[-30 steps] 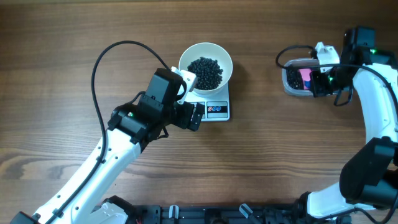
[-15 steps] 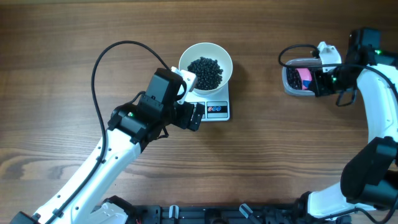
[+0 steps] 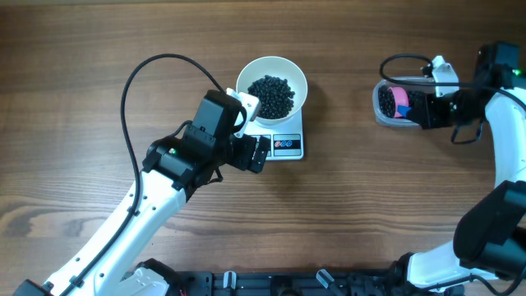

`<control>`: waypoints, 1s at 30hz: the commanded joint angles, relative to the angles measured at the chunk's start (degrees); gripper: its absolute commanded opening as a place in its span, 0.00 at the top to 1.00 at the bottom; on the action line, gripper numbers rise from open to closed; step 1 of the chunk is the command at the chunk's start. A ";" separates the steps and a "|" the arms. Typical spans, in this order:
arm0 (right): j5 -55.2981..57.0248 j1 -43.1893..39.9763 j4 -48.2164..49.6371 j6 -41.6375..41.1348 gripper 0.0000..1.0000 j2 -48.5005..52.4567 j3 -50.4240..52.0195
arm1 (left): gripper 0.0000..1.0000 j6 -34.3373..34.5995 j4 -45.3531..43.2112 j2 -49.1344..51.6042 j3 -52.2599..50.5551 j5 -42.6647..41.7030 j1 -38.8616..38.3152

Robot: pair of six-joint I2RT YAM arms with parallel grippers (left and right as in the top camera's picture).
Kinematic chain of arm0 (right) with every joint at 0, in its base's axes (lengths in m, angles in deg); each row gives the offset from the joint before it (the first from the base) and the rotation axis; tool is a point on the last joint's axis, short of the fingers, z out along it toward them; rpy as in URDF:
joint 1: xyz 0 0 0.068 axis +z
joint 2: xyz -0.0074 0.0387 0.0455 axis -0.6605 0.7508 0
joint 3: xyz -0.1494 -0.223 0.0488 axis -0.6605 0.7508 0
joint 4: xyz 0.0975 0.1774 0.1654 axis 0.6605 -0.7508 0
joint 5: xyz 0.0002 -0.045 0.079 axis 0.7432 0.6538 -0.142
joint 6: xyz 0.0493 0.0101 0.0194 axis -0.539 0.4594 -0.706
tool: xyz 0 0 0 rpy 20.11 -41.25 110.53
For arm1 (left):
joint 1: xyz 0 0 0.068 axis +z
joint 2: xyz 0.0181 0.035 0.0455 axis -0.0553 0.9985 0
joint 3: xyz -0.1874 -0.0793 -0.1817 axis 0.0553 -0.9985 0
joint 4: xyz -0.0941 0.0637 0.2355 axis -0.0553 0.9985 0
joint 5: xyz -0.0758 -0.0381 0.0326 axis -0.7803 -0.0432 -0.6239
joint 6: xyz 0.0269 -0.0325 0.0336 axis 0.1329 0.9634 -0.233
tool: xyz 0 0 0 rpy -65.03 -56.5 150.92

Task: Scoop item into bowl and weigh 150g on scale
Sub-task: 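Dig the scoop into the black beans and lift it, then carry the scoop over the white bowl and tip beans in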

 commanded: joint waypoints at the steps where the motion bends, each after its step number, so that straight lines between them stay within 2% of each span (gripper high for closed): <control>1: -5.77 -1.77 -0.46 -1.42 0.96 0.68 0.00 | 0.00 0.57 -0.15 0.20 -0.37 0.35 -0.11; 4: -5.79 -3.02 -0.85 -2.01 0.96 0.68 0.00 | 0.00 0.57 -0.15 0.20 -0.37 0.35 -0.11; 9: -9.60 -6.32 -0.70 -7.80 0.96 0.68 0.00 | 0.00 0.57 -0.15 0.20 -0.37 0.35 -0.11; 17: -18.32 -12.20 -0.96 -9.31 0.96 0.68 0.00 | 0.00 0.57 -0.15 0.20 -0.37 0.35 -0.11; 21: -19.50 -13.66 -0.98 -11.39 0.96 0.68 0.00 | 0.00 0.57 -0.15 0.20 -0.37 0.35 -0.11; 30: -30.27 -15.98 -1.44 -13.33 0.96 0.68 0.00 | 0.00 0.57 -0.15 0.20 -0.37 0.35 -0.11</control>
